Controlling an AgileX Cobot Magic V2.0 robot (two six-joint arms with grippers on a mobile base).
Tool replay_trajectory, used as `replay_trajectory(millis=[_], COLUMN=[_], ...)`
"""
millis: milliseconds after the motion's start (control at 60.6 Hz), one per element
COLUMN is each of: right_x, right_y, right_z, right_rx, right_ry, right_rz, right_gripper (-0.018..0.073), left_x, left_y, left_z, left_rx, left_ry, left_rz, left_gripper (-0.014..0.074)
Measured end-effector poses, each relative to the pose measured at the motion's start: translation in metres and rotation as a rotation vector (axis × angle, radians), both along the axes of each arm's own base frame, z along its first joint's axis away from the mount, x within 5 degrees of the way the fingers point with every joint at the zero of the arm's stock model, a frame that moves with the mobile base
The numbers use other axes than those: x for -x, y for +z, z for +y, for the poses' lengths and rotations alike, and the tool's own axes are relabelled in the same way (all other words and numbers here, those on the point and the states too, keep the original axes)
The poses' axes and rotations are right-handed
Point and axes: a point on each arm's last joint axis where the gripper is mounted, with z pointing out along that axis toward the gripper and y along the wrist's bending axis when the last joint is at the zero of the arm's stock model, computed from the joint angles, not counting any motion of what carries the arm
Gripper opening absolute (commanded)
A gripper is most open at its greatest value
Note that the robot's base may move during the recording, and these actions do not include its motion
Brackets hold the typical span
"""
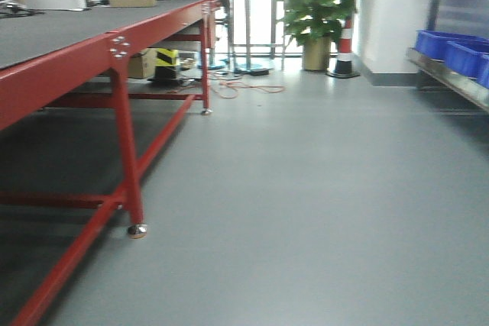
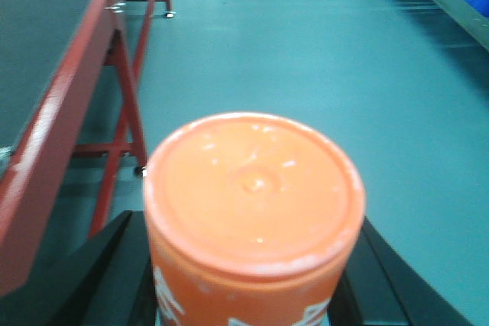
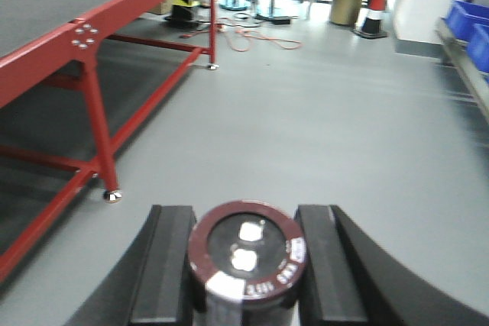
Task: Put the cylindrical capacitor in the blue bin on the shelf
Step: 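Drive away from the table holding both cylinders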
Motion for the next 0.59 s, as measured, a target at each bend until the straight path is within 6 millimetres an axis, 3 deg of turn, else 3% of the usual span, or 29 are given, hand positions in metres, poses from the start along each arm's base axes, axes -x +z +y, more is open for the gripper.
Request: replay_trajectory(millis=[594], right_x=[0.0007], right_y=[0.0000], right_z=[-0.0001], right_rx=[0.000], right_ry=[0.000], right_rz=[0.000], right_gripper=[-0.0162], left_x=[0.0000], left_y=[0.0000], left_z=[0.0000], left_rx=[0.000], left_ry=[0.000], left_rz=[0.000], left_gripper=[-0.0111])
